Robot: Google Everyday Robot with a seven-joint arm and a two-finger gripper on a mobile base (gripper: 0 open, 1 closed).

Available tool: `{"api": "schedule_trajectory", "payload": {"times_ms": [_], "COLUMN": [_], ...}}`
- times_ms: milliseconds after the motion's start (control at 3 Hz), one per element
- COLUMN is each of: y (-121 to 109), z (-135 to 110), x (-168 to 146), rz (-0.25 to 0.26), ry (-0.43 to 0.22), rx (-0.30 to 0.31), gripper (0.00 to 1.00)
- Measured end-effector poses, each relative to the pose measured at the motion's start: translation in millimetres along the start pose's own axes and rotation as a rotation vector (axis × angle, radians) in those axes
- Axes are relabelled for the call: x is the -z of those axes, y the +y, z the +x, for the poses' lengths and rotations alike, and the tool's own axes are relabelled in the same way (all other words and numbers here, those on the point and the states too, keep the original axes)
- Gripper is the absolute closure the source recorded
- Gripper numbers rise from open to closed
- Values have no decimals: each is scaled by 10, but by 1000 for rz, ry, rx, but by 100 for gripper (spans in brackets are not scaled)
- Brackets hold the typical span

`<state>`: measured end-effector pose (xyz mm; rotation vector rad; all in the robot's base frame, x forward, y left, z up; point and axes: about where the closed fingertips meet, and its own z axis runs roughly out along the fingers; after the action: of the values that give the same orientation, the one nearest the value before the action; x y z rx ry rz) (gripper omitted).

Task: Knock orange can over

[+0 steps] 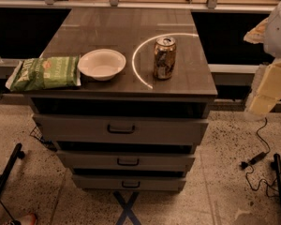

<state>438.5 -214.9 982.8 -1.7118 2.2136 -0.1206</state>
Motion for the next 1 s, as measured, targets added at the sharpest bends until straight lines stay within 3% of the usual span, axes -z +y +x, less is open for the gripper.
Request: {"api": "schedule_trajectory", "payload": {"times_ms": [333,667,1000], "y": [0,-107,-468], "z": [0,-81,-308], "x": [0,-25,-50], "rz": [0,53,165], "ry": [0,-37,-174], "rx": [0,-9,-23], "gripper": [0,0,0]}}
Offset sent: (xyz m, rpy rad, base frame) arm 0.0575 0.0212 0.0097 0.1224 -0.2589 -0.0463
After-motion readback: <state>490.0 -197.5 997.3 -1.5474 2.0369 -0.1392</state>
